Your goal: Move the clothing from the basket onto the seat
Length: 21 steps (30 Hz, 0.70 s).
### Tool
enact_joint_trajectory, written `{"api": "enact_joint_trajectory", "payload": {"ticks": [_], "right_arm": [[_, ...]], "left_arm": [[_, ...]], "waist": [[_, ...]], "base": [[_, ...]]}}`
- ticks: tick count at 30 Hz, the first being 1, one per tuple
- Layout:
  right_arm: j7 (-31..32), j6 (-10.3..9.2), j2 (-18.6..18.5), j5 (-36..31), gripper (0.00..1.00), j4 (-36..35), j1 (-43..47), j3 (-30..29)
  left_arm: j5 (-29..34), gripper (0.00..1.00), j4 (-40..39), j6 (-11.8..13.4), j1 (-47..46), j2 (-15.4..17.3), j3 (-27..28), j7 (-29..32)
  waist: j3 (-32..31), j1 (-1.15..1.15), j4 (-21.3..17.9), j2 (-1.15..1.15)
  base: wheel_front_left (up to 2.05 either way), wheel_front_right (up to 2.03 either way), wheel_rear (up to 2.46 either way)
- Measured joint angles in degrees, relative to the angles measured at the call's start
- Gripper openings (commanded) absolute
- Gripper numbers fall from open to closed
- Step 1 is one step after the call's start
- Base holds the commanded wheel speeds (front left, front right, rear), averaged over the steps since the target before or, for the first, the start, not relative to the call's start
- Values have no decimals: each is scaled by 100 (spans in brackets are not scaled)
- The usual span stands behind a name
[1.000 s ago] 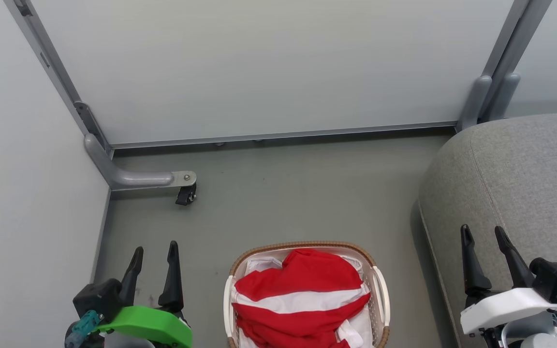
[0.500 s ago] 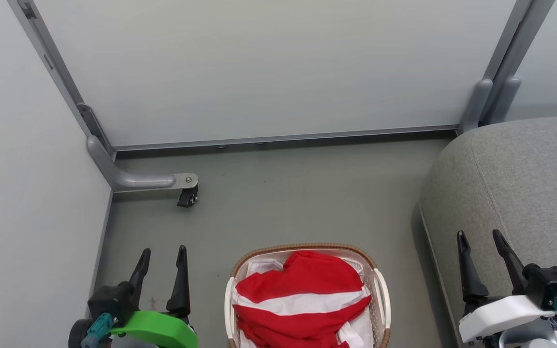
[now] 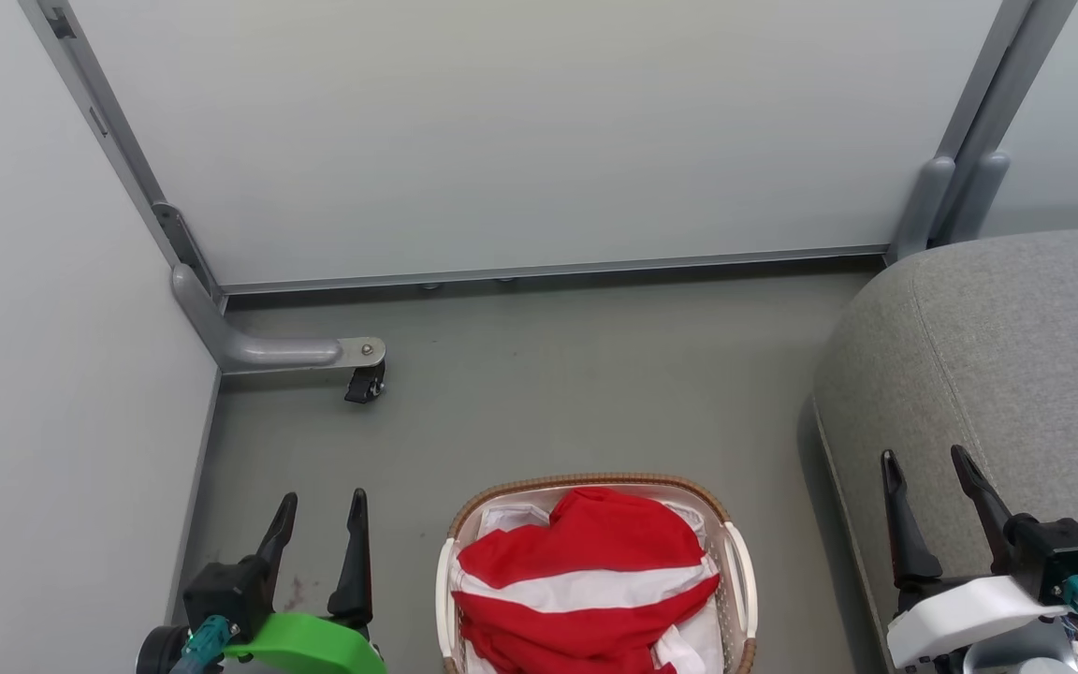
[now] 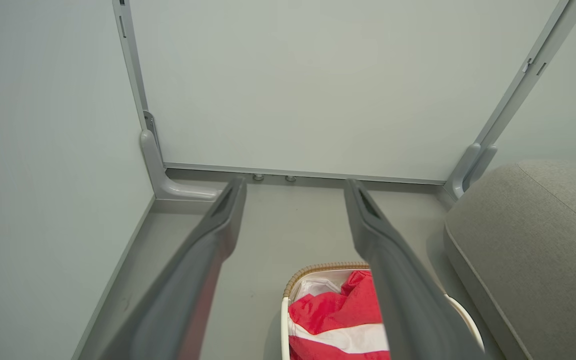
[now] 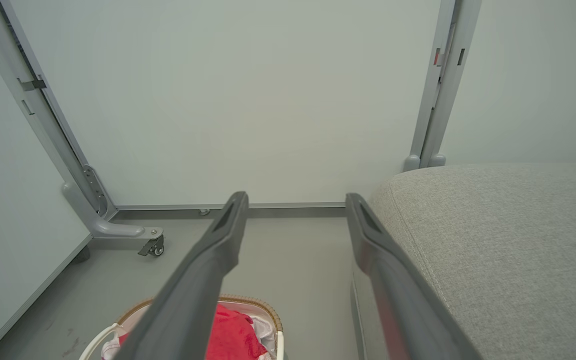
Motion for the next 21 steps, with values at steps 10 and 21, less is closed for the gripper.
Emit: {"api": "enact_joint_trajectory", "payload": {"ticks": [10, 21], "right_arm": [[0, 0, 0, 1, 100, 16, 0, 1], [0, 0, -1, 0, 100, -31, -3, 9]], "left_arm": [[-16, 100, 24, 0, 0, 0, 7, 0], [-15, 100, -3, 0, -6, 1, -62, 0]], "waist": [[5, 0, 1, 0], [114, 0, -43, 0]], "base": [[0, 0, 0], [0, 0, 0]]}}
